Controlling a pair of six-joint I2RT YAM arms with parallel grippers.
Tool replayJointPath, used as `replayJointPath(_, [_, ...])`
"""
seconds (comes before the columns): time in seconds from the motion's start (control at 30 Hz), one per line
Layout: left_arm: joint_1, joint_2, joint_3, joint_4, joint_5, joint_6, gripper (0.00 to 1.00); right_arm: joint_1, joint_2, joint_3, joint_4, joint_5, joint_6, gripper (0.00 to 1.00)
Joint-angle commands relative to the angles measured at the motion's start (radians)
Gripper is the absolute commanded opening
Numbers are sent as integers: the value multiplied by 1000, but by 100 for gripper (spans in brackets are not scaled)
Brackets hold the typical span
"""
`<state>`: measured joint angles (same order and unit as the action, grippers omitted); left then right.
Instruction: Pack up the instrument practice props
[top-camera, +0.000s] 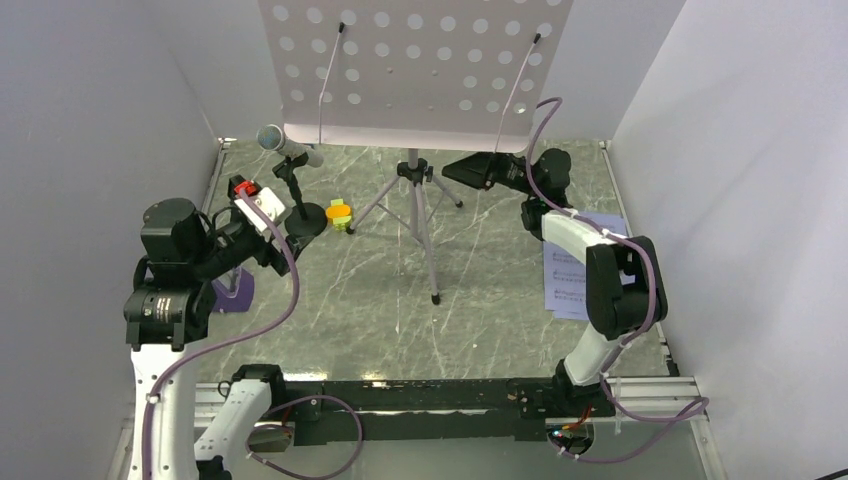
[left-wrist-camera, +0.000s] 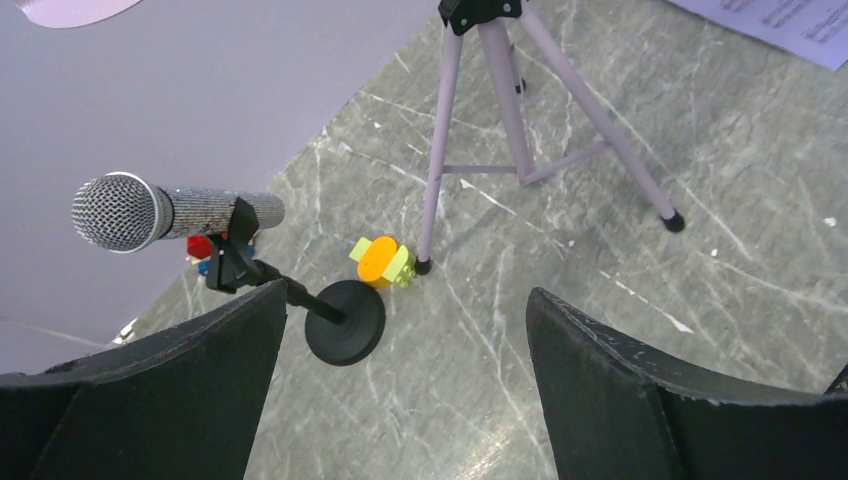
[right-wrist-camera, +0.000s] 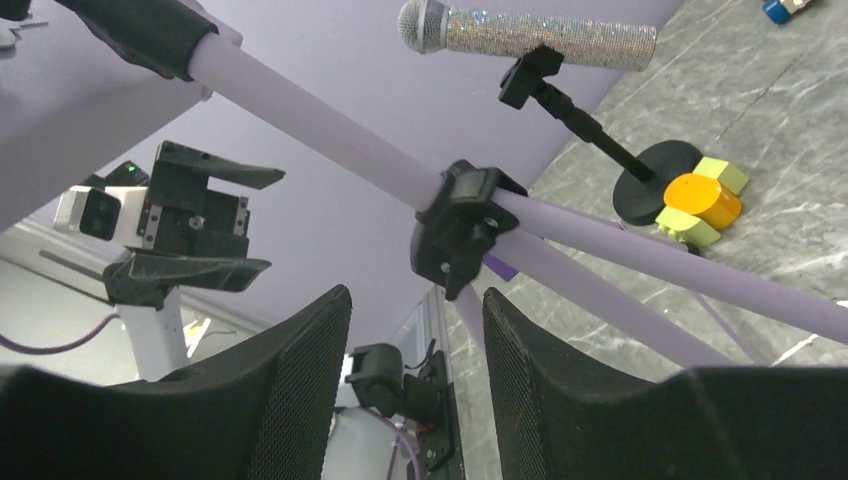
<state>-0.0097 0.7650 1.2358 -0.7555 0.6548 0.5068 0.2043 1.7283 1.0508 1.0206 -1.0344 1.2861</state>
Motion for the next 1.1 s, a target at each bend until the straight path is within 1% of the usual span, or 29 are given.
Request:
replayJointPath(0.0, [8,6,29,45,60,-71,93,21,-50,48,-155,130,-134,52])
replayJointPath(0.07, [39,1,34,52,62,-79,93,32,-36,69,-193,143,-147,49])
replayJointPath(0.2, [53,-6,50,55,68,-86,93,59,-5,109,-233,139,-177,43])
replayJointPath(0.27, [58,-11,50,53,68,-84,93,74,-3,116,-272,149,-214,41])
replayJointPath(0.4, [67,-20,43,55,72,-86,94,90,8,120,-277,145,-233,41])
replayJointPath(0.47, [71,-22,34,61,76,-89,94,97,11,128,-300,142,-257,38])
replayJointPath(0.57, [74,-25,27,64,81,-91,94,102,10,126,-298,129,-289,29])
replayJointPath(0.67, [76,-28,22,64,76,-85,94,105,-3,113,-289,112,-361,20])
replayJointPath(0.87, [97,-30,14,64,79,-93,94,129,-33,82,-242,42,-542,9])
replayJointPath(0.97, [115,-30,17,67,83,-101,94,140,-37,66,-241,15,-644,1])
replayJointPath(1.07, [132,-30,14,78,88,-113,94,142,-40,45,-221,-1,-739,0])
